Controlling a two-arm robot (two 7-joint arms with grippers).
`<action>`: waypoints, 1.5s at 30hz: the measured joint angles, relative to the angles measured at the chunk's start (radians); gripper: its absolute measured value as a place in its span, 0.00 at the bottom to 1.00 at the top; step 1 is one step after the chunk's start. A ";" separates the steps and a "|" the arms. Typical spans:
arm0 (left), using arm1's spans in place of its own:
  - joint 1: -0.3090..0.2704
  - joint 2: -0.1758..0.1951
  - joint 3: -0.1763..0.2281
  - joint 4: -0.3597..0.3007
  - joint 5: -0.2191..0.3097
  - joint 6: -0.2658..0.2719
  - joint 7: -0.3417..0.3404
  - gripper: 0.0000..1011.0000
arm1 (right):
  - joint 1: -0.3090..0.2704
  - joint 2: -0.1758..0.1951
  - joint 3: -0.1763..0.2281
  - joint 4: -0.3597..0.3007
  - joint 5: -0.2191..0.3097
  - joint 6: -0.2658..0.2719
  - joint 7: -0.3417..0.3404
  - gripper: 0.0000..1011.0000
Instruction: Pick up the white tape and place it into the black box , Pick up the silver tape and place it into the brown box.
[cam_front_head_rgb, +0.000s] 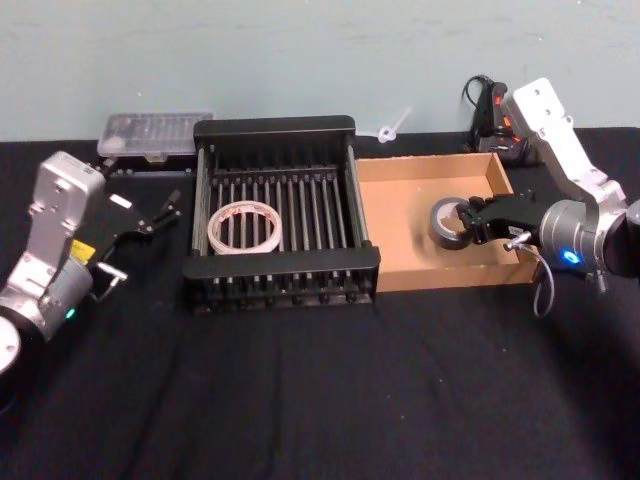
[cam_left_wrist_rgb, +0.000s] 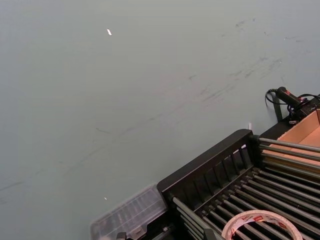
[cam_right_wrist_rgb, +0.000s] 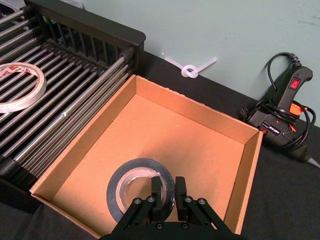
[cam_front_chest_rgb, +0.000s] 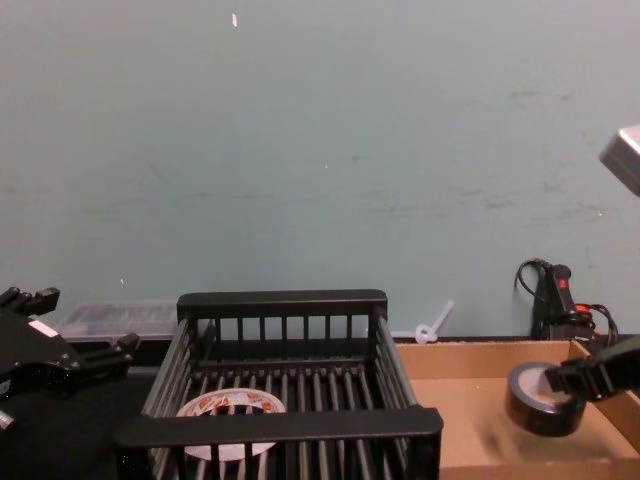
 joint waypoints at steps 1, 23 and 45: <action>0.000 0.000 0.000 0.000 0.000 0.000 0.000 0.99 | 0.000 0.000 0.000 0.000 0.000 0.000 0.000 0.17; 0.000 0.000 0.000 0.000 0.000 0.000 0.000 0.99 | -0.002 0.002 0.000 -0.003 0.002 0.001 0.001 0.80; 0.000 0.000 0.000 0.000 0.000 0.000 0.000 0.99 | -0.033 -0.017 0.045 -0.025 -0.004 -0.037 -0.046 0.99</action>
